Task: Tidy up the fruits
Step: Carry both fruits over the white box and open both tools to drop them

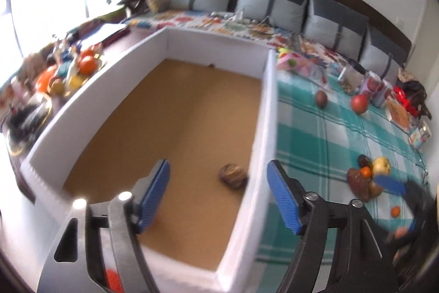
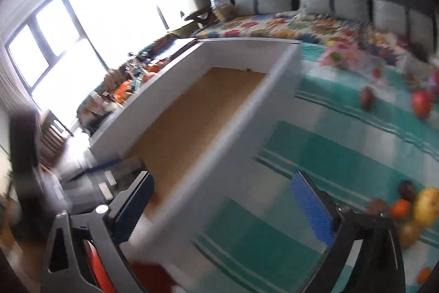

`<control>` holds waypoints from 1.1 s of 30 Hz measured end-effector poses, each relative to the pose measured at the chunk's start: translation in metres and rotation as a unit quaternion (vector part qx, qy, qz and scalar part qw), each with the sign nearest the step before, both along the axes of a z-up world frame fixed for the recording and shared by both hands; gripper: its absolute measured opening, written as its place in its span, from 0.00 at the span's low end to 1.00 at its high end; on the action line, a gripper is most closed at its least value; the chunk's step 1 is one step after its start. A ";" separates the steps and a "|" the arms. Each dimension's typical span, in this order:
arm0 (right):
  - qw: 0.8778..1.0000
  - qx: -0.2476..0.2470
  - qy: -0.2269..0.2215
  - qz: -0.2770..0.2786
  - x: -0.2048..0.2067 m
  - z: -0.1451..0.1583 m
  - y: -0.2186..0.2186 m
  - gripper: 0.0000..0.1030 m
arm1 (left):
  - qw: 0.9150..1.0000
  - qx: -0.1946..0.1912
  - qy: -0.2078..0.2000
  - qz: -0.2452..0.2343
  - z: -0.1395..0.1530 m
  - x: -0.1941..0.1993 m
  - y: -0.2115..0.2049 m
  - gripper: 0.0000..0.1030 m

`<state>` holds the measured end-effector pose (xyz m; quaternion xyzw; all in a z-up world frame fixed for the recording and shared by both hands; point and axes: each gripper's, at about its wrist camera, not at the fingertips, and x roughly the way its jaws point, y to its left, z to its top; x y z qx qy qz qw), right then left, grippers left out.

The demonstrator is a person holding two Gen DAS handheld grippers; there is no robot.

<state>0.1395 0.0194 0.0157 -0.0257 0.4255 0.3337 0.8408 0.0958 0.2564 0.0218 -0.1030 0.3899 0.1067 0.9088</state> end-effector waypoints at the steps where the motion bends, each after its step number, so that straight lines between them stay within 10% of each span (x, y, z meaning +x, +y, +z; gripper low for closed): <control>1: 1.000 -0.027 -0.008 -0.005 -0.013 -0.012 -0.023 0.98 | 1.000 0.019 -0.006 -0.009 0.000 0.010 -0.011 0.75; 8: 0.981 -0.173 -0.037 -0.080 -0.083 -0.088 -0.165 0.98 | 0.993 0.084 0.078 -0.042 -0.042 0.058 -0.045 0.75; 20: 0.967 -0.139 0.003 -0.215 -0.093 -0.116 -0.266 0.98 | 0.993 0.083 0.083 -0.011 -0.043 0.030 -0.047 0.76; 27: 0.969 -0.138 0.004 -0.207 -0.089 -0.125 -0.262 1.00 | 0.983 0.163 -0.051 0.059 0.008 -0.013 -0.086 0.86; 33: 0.970 -0.131 -0.001 -0.203 -0.090 -0.127 -0.262 1.00 | 0.995 0.056 -0.083 -0.009 0.000 -0.031 -0.138 0.87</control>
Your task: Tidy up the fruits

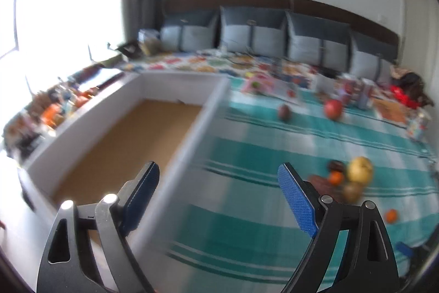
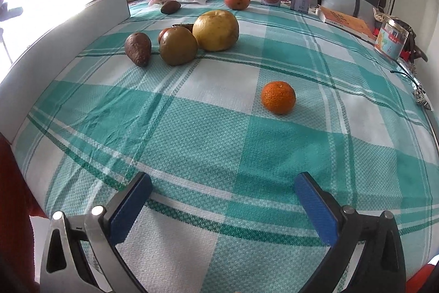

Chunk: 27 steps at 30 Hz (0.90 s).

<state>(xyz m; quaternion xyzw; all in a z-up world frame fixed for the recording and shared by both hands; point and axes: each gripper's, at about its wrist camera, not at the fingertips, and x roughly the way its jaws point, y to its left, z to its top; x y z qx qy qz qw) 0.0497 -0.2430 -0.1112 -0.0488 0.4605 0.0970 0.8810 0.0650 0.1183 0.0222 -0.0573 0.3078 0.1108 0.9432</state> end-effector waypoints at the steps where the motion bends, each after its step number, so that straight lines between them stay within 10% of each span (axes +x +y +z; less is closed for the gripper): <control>1: 1.000 0.001 -0.001 0.000 0.000 0.000 0.000 1.00 | 1.000 -0.018 0.013 -0.015 -0.010 0.002 -0.009 0.87; 6: 1.000 0.004 -0.009 0.002 0.000 -0.001 0.000 1.00 | 0.990 -0.056 0.082 -0.103 -0.080 0.017 -0.052 0.87; 10: 1.000 0.006 -0.019 0.001 -0.001 -0.002 0.000 1.00 | 0.981 -0.014 0.122 -0.148 -0.123 0.032 -0.078 0.87; 13: 1.000 0.007 -0.029 0.001 -0.002 -0.002 0.000 1.00 | 0.975 0.030 0.131 -0.175 -0.137 0.038 -0.091 0.89; 27: 0.998 0.013 -0.056 -0.001 -0.002 -0.004 0.000 1.00 | 0.978 0.014 0.114 -0.175 -0.141 0.035 -0.089 0.90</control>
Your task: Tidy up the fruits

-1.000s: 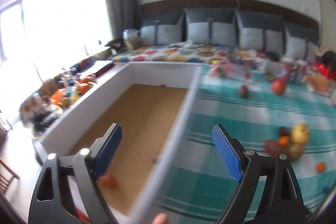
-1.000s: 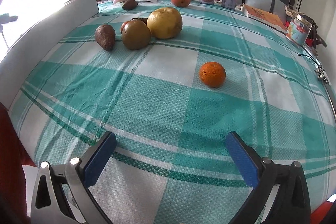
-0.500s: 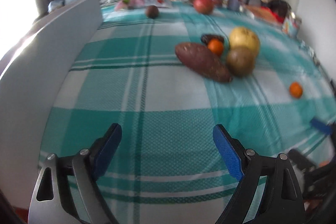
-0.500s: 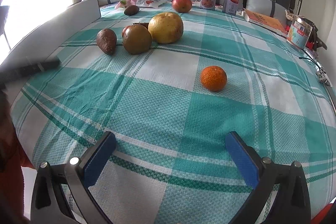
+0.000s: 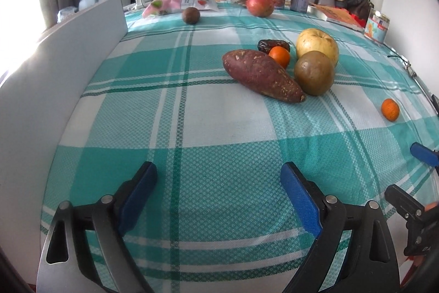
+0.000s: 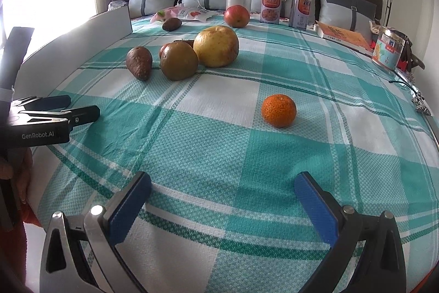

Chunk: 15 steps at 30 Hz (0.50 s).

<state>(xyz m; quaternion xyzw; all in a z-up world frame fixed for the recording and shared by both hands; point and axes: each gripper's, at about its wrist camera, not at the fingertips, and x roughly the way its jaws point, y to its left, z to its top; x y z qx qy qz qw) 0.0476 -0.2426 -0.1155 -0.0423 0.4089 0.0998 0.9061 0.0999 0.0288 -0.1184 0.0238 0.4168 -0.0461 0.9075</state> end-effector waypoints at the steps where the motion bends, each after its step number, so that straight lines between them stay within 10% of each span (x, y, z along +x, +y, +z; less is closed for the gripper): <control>1: 1.000 0.000 0.000 0.000 0.000 0.000 0.000 1.00 | 1.000 0.001 0.000 0.000 0.000 0.000 0.000 0.90; 15: 1.000 0.000 0.000 0.000 0.000 0.000 0.000 1.00 | 1.000 0.012 -0.007 0.003 0.000 -0.001 -0.002 0.91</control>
